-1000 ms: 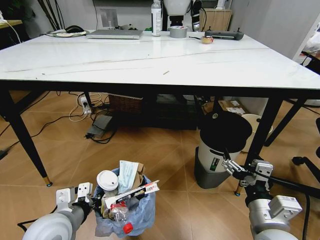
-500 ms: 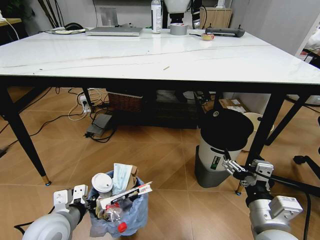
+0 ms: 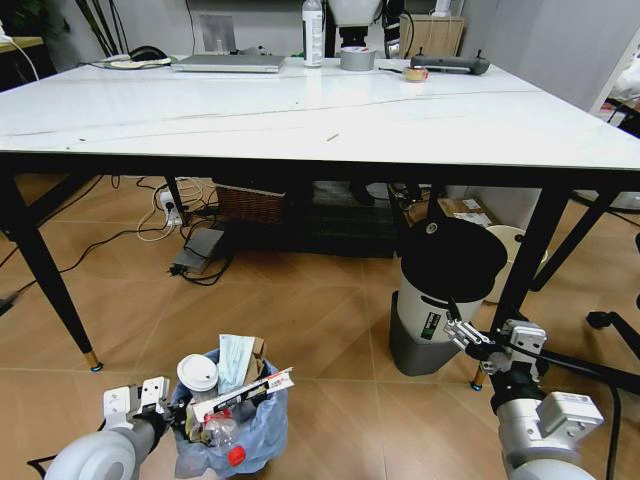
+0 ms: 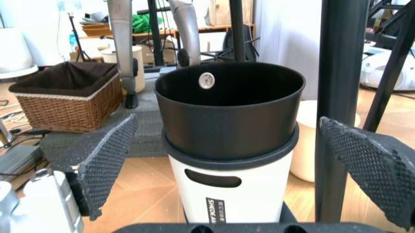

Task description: Pick up the trash bin and place the trash from the table into it.

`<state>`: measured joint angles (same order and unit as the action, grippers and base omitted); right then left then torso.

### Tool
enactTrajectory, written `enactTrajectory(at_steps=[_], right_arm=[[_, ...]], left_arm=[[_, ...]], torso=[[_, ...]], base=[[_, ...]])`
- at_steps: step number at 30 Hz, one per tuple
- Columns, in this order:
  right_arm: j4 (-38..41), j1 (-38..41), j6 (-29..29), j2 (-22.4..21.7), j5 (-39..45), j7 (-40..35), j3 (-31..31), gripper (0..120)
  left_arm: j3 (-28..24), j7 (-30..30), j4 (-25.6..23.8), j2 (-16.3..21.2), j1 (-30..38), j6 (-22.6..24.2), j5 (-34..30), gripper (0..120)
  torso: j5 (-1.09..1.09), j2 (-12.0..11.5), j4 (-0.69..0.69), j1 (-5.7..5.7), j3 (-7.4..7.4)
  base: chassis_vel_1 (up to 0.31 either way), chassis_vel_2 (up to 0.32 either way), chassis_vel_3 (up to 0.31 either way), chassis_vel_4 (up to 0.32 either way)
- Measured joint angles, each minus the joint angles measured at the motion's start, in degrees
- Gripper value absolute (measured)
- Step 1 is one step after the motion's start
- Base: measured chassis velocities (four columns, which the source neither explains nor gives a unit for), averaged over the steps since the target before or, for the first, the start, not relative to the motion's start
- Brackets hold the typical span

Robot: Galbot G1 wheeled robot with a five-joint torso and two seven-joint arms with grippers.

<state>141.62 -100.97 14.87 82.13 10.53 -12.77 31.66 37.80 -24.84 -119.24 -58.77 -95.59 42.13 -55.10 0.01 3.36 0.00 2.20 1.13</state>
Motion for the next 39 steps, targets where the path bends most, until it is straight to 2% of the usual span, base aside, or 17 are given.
enactTrajectory(at_steps=[13,19,39], right_arm=[[0.0,-0.1,-0.1,0.0,-0.1,0.1,0.0,100],[0.1,-0.1,-0.2,-0.1,-0.1,0.1,0.1,100],[0.6,-0.4,-0.3,-0.2,-0.2,0.2,0.4,100]], left_arm=[[1.3,3.6,2.9,-0.4,0.3,0.0,2.7,0],[2.1,7.6,4.9,-0.4,0.6,0.0,4.7,0],[3.8,14.9,8.8,-1.0,0.8,-0.9,8.4,0]], torso=[[-0.01,0.1,0.0,0.02,0.13],[-0.01,0.2,0.0,0.03,0.18],[-0.01,0.3,0.0,0.04,0.25]], base=[[0.0,0.0,0.0,0.0],[0.0,0.0,0.0,0.0],[0.0,0.0,0.0,0.0]])
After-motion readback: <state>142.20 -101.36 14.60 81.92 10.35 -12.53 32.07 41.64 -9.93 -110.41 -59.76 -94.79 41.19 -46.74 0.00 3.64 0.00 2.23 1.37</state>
